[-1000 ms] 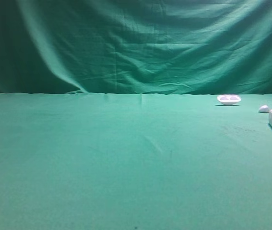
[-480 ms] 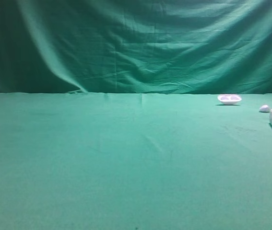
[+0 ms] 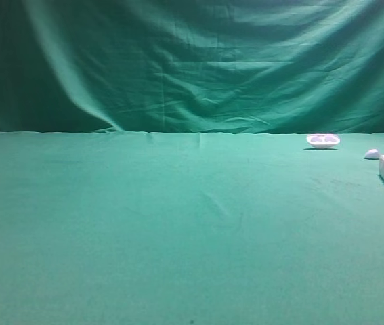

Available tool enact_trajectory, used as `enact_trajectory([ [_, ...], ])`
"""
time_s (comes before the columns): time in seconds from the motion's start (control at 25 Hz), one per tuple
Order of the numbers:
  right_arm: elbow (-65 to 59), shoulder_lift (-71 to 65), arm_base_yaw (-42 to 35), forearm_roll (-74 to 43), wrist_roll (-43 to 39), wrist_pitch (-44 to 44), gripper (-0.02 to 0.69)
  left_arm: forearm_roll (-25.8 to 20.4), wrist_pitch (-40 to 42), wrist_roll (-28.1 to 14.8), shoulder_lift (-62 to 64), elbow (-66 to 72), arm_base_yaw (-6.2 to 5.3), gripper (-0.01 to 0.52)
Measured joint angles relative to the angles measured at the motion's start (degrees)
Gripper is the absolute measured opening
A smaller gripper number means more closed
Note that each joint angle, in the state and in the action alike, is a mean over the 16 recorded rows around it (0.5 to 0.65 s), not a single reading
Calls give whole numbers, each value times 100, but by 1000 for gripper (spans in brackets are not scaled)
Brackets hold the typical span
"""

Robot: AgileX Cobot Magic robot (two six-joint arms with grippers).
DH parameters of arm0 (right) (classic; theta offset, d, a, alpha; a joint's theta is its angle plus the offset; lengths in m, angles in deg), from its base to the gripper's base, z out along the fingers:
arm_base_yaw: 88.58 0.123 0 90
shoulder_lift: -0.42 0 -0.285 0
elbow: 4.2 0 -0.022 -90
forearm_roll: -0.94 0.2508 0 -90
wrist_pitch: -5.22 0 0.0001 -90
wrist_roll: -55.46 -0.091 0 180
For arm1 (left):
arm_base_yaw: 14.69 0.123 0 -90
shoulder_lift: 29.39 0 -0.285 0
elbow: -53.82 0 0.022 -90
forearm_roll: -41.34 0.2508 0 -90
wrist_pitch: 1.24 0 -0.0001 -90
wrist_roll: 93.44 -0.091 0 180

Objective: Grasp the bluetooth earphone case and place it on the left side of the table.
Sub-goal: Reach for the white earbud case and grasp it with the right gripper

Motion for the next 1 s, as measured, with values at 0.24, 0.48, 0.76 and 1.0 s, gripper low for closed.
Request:
enact_trajectory([
  [0.24,490,-1105,365,122,425,531,0,0,0,0,0,0,0,0],
  [0.48,1130,-2354,701,115,710,853,30,0,0,0,0,0,0,0],
  [0.76,1761,-3870,813,16,628,871,229,0,0,0,0,0,0,0],
  [1.0,2192,-5015,814,-86,528,822,441,0,0,0,0,0,0,0],
])
